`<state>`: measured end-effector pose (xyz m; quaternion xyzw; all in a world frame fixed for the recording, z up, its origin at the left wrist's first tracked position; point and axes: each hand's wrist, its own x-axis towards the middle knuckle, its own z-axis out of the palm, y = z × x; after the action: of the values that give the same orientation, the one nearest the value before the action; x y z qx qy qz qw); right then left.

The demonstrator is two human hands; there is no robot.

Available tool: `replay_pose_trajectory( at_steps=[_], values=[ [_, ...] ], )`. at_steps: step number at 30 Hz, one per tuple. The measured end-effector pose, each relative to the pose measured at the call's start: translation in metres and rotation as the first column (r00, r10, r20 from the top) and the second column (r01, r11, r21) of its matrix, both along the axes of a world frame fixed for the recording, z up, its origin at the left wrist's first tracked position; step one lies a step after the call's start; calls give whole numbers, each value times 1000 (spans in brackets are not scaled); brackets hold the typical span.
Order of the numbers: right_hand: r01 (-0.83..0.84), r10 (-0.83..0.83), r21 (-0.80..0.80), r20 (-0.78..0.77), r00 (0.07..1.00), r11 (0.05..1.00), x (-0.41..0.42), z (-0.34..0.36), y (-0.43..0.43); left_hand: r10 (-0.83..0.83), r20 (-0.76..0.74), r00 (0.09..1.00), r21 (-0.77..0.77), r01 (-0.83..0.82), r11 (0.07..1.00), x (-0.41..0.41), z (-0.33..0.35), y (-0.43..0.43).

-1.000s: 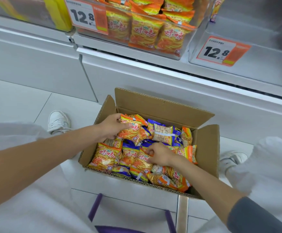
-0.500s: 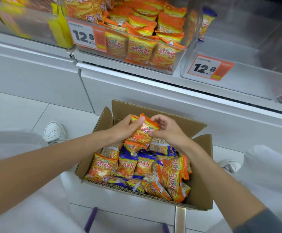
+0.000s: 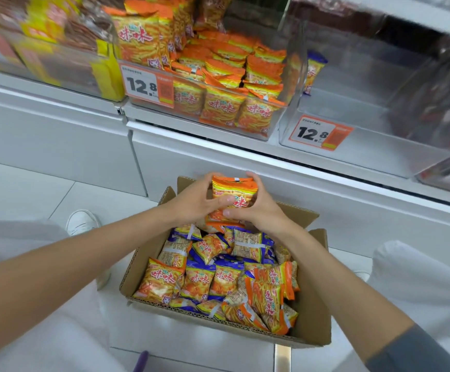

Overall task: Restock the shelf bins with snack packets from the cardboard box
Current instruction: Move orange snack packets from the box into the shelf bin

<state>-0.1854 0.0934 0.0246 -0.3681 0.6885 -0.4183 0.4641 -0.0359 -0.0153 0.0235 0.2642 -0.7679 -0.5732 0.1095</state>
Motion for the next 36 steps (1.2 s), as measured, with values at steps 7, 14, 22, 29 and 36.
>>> replay_pose_trajectory(
  at_steps=[7,14,22,29,36],
  values=[
    [42,-65,-246,-85,994,968,11,69,-44,61,-129,990,-139,-79,987,9,72,-42],
    [141,-212,-507,-84,974,850,0,137,-128,304,-416,857,-737,-514,439,20,114,-156],
    [324,-462,-460,-224,858,827,-49,146,-263,205,-475,856,-869,-492,39,12,87,-237],
    [255,-338,-309,-256,906,916,-64,127,-347,107,-595,797,-800,-600,24,9,72,-248],
    [265,-472,-523,-314,824,810,-57,120,-343,101,-609,787,-787,-615,53,10,72,-247]
  ],
)
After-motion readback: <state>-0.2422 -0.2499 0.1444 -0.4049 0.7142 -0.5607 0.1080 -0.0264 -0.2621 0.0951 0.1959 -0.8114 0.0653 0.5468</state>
